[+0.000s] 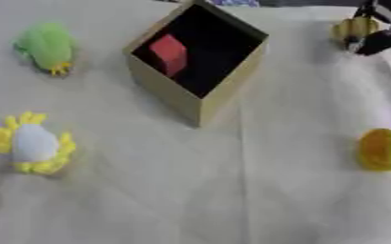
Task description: Pick up objects on the table and place them in the box.
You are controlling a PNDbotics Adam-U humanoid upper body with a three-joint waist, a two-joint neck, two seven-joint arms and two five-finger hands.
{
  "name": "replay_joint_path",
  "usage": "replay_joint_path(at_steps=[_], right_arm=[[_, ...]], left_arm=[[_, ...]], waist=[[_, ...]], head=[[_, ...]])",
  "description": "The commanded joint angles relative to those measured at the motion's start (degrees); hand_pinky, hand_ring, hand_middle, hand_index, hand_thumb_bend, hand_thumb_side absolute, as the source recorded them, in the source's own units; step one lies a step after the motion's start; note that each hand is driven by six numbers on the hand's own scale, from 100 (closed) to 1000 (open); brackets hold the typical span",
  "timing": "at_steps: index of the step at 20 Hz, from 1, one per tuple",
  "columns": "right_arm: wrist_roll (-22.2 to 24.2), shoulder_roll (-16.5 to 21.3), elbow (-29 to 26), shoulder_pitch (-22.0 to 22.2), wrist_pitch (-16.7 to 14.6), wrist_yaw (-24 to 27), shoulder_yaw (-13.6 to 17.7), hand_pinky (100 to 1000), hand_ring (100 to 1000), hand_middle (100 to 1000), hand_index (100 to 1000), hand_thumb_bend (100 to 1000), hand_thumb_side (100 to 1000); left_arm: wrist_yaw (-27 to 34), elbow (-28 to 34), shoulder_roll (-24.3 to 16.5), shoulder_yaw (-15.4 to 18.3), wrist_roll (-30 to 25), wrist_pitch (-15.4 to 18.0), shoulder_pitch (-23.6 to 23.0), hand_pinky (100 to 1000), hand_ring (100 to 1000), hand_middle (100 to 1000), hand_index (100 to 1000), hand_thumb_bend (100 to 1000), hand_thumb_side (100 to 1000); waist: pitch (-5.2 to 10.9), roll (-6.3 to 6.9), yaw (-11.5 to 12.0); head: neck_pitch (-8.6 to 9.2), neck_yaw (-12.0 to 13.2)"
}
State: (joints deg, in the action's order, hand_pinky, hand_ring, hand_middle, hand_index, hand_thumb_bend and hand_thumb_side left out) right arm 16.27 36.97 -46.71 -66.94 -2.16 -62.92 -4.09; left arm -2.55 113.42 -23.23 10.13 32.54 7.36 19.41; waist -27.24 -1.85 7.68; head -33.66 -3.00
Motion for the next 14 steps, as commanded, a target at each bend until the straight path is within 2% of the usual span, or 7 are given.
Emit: replay_joint_path(at_steps=[1,5,8,14], right_arm=[[-1.12,1.55,-2.40,-0.75,-0.16,1.08,-0.20,838,819,589,655,205,190],[-1.60,1.70,-4.90,-0.48,-0.28,2.69,-0.69,835,802,576,643,183,156],[-1.60,2.11,-8.33,-0.07,-0.68,5.29,-1.26,834,783,557,629,132,109],[0.62,5.66,-22.24,2.92,-2.23,14.81,-4.53,834,768,545,619,120,100]], left_arm=[[-0.02,1.17,-1.25,0.43,-0.16,0.21,0.60,722,635,601,760,342,540],[-0.20,1.17,-1.21,0.44,-0.17,0.26,0.50,722,635,602,760,344,538],[-0.40,1.17,-1.15,0.44,-0.20,0.34,0.39,723,636,603,760,346,535],[-0.85,1.17,-1.12,0.53,-0.14,0.46,0.03,723,636,604,760,348,533]], waist=[[1.81,0.16,-0.19],[2.36,0.13,-0.44],[2.85,0.11,-0.73],[3.78,-0.04,-1.81]], head=[[0.69,-0.03],[0.45,0.04],[0.19,0.09],[-0.51,0.36]])
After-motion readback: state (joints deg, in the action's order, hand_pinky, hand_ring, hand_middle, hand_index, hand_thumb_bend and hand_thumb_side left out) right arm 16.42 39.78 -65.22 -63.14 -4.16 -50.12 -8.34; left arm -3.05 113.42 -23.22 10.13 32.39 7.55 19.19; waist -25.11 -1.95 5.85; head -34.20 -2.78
